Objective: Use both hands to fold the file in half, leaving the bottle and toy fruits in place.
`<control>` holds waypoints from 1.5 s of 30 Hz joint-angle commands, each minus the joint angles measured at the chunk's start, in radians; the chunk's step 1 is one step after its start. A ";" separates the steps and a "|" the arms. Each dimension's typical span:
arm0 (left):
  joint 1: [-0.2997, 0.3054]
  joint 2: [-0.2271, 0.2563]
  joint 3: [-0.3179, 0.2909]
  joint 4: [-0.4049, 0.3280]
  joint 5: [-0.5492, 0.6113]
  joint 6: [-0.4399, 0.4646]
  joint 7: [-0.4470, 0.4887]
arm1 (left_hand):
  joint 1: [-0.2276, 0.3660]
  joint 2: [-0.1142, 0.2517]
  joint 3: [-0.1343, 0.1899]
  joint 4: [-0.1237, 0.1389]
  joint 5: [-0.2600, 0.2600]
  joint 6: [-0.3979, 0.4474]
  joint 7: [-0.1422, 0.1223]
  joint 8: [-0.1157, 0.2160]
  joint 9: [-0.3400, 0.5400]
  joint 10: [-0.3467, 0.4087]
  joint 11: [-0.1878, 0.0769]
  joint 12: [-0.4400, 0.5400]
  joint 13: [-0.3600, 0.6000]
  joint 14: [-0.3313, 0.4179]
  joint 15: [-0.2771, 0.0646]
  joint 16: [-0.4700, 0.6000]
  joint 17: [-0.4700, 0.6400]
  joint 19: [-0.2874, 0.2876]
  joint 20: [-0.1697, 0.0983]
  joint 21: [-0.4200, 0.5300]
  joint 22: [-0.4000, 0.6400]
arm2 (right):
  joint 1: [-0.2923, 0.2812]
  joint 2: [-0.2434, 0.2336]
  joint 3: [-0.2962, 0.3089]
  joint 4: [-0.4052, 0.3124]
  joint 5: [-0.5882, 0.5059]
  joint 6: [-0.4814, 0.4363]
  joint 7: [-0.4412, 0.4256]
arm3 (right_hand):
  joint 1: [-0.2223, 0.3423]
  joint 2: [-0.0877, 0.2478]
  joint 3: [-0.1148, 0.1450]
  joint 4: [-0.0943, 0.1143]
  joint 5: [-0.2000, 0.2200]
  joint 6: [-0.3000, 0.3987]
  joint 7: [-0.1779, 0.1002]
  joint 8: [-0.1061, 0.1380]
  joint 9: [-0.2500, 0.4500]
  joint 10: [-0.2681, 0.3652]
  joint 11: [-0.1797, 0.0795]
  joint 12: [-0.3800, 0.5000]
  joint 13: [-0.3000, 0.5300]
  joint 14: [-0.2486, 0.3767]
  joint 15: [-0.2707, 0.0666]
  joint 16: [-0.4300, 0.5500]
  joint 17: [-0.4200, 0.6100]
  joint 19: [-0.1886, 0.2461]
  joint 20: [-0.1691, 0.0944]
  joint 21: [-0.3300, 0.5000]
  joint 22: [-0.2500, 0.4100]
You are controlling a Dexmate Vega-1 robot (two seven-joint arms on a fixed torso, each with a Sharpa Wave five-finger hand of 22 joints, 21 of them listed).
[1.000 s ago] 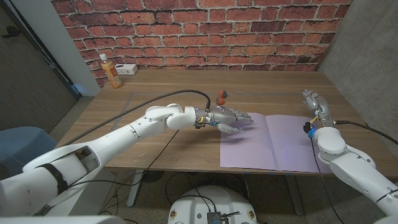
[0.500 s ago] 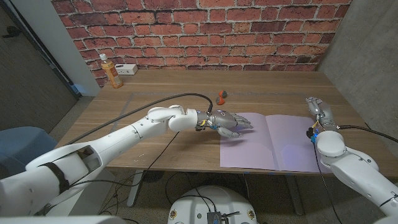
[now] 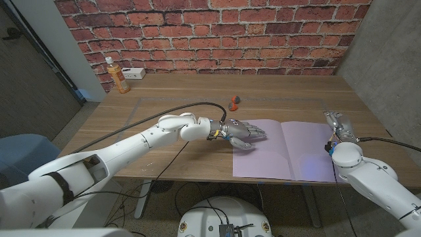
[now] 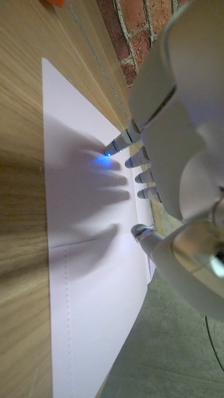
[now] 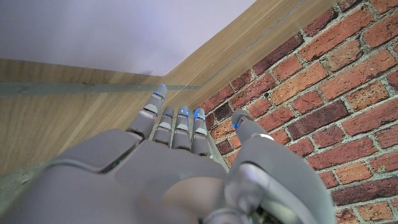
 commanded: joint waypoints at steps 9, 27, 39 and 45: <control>-0.004 -0.002 0.024 -0.015 0.045 0.058 -0.031 | -0.013 0.062 0.007 0.006 -0.001 -0.005 -0.006 0.006 0.002 -0.004 -0.009 0.003 0.004 -0.010 -0.008 -0.002 0.003 -0.005 0.001 -0.004 0.003 | 0.009 0.003 0.000 -0.031 0.039 -0.158 -0.020 | 0.002 -0.002 -0.002 0.010 -0.007 -0.010 -0.018 -0.011 0.005 -0.009 0.001 -0.003 0.004 0.003 0.001 0.004 0.008 0.013 0.002 0.000 0.004; -0.017 -0.018 0.037 0.000 0.042 0.062 -0.032 | -0.024 0.062 0.007 0.007 -0.001 -0.024 -0.009 0.003 0.003 -0.028 -0.007 0.000 0.004 -0.019 -0.018 -0.002 0.004 -0.006 -0.007 -0.007 0.004 | -0.017 0.000 0.036 -0.002 0.104 -0.063 0.073 | -0.017 -0.011 0.005 0.050 -0.013 -0.004 -0.006 -0.018 0.006 0.053 0.015 0.005 0.004 0.220 0.000 0.047 0.004 0.264 0.026 0.093 0.015; -0.031 -0.033 0.049 0.021 0.040 0.067 -0.033 | -0.030 0.062 0.007 0.008 -0.001 -0.033 -0.010 0.003 0.003 -0.038 -0.008 0.000 0.004 -0.025 -0.021 -0.001 0.005 -0.007 -0.013 -0.009 0.005 | -0.066 0.104 0.134 0.157 0.321 0.427 0.399 | -0.027 -0.015 0.032 0.072 -0.017 -0.026 0.009 -0.020 0.006 0.090 0.038 0.008 0.004 0.363 0.038 0.055 0.013 0.518 0.027 0.179 0.009; -0.036 -0.037 0.055 0.029 0.040 0.070 -0.031 | -0.033 0.063 0.008 0.008 0.000 -0.037 -0.009 0.004 0.003 -0.043 -0.007 0.000 0.004 -0.029 -0.024 -0.001 0.005 -0.008 -0.015 -0.009 0.005 | -0.052 0.146 0.140 0.220 0.415 0.567 0.519 | -0.035 -0.022 0.036 0.078 -0.020 -0.019 0.018 -0.016 0.005 0.112 0.050 0.011 0.004 0.409 0.045 0.057 0.013 0.580 0.026 0.195 0.007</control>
